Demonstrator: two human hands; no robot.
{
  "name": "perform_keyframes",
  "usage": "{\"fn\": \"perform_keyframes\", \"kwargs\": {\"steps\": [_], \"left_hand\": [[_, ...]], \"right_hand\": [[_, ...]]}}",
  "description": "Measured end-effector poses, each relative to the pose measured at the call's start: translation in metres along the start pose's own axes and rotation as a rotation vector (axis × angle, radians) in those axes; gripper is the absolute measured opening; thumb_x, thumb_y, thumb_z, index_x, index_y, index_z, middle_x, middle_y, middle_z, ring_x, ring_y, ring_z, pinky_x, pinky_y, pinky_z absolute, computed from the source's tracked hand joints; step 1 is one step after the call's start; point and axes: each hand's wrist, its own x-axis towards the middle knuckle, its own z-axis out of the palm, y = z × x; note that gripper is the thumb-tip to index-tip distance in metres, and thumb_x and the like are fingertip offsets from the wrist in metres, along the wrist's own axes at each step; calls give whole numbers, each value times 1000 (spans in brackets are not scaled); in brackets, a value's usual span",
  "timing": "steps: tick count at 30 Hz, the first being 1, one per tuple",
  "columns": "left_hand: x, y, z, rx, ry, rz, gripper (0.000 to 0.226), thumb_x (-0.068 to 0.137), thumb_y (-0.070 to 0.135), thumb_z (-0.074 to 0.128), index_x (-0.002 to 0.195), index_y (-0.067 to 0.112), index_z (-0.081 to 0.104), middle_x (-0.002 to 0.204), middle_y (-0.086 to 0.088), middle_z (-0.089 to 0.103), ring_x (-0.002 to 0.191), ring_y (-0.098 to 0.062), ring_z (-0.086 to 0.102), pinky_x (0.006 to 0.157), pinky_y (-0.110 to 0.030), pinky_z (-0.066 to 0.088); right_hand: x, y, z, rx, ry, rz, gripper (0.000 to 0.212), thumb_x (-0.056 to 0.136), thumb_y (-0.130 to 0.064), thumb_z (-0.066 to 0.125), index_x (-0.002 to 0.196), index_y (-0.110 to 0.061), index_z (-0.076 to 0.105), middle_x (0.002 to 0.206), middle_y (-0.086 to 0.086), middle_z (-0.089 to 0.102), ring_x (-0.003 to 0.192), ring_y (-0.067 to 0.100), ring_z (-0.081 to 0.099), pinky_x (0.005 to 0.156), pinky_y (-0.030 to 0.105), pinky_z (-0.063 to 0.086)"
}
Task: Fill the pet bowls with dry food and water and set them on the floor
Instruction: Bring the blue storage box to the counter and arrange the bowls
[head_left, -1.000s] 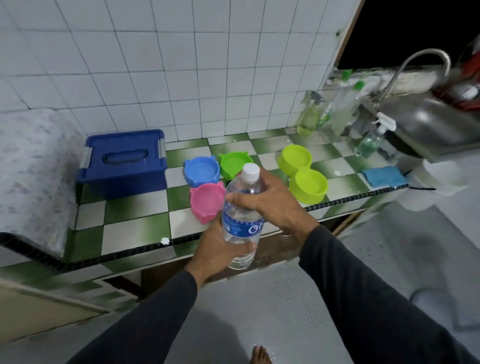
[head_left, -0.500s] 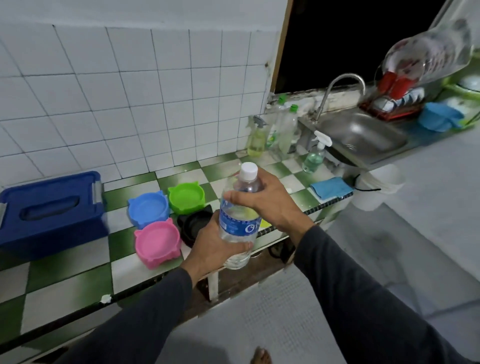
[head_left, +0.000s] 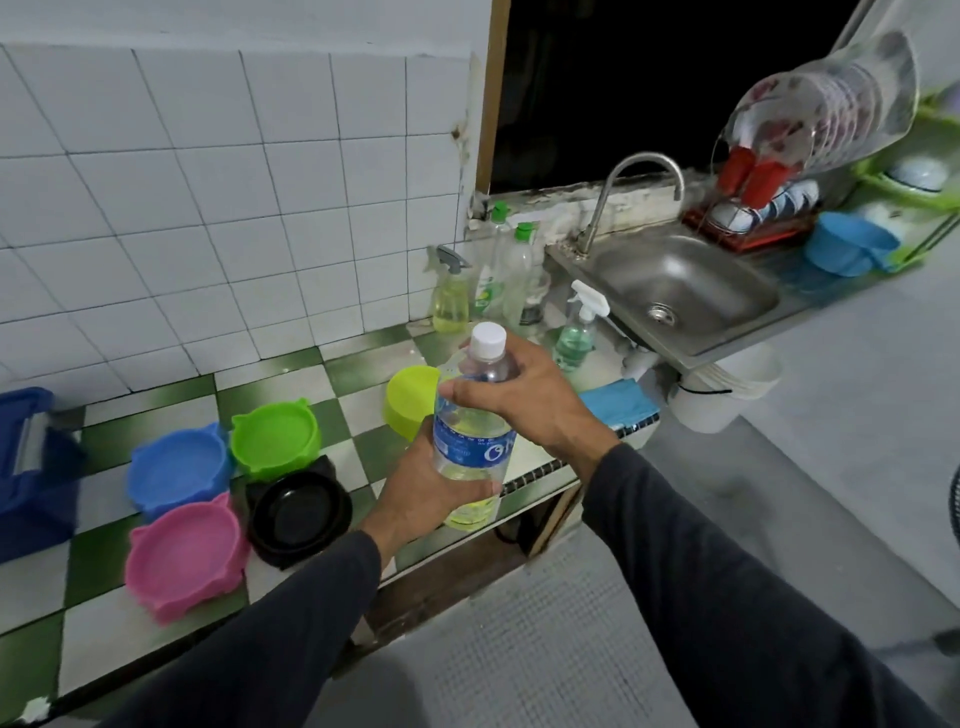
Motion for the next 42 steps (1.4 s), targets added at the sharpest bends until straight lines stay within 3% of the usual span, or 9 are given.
{"fn": "perform_keyframes", "kwargs": {"steps": [3,7,13,20,24,28,34,42], "left_hand": [[21,-1,11,-3,8,1,88,63,20,99,133,38,48,127,20,67,116,-1,64,99,-26,52],[48,-3,20,-7,3,-14,97,58,28,100,138,38,46,132,17,66,121,-3,63,102,-26,51],[92,-7,25,5,-8,-35,92,61,19,100,131,41,45,125,24,64,108,18,58,83,0,43],[140,-10,21,-11,-94,-69,90,64,12,98,136,31,48,118,26,67,103,17,62,80,-5,48],[162,-16,17,12,-131,-88,89,62,20,99,134,35,49,114,34,67,105,14,63,81,-7,50],[177,-24,15,7,-124,-119,86,64,17,98,133,35,50,110,34,68,102,16,62,79,-7,51],[201,-37,18,5,-139,-149,87,63,15,98,136,29,52,117,19,70,102,12,64,79,-9,52],[225,-51,22,37,-151,-211,88,59,24,100,133,32,51,116,20,70,102,11,65,81,-11,52]], "right_hand": [[15,8,-18,21,-12,14,42,72,-28,92,105,-20,67,95,-1,75,82,6,69,82,29,58],[38,19,-30,22,3,27,43,70,-30,92,105,-23,67,97,-1,75,89,14,72,88,38,60],[75,34,-44,17,43,29,50,62,-40,91,104,-25,68,98,2,75,95,23,72,92,46,59],[114,44,-56,-4,73,61,49,65,-35,93,104,-20,66,98,5,75,95,26,72,91,49,58],[128,51,-57,-7,88,84,50,70,-30,93,107,-14,64,100,7,73,95,22,70,86,38,59],[141,58,-56,-22,76,82,49,71,-29,93,109,-15,64,100,4,73,94,19,70,82,30,57],[162,77,-59,-13,57,97,48,71,-24,93,109,-16,64,96,-2,72,82,1,65,76,21,56],[185,104,-65,5,13,124,51,70,-22,94,113,-19,66,93,-13,70,80,-8,64,70,9,49]]}}
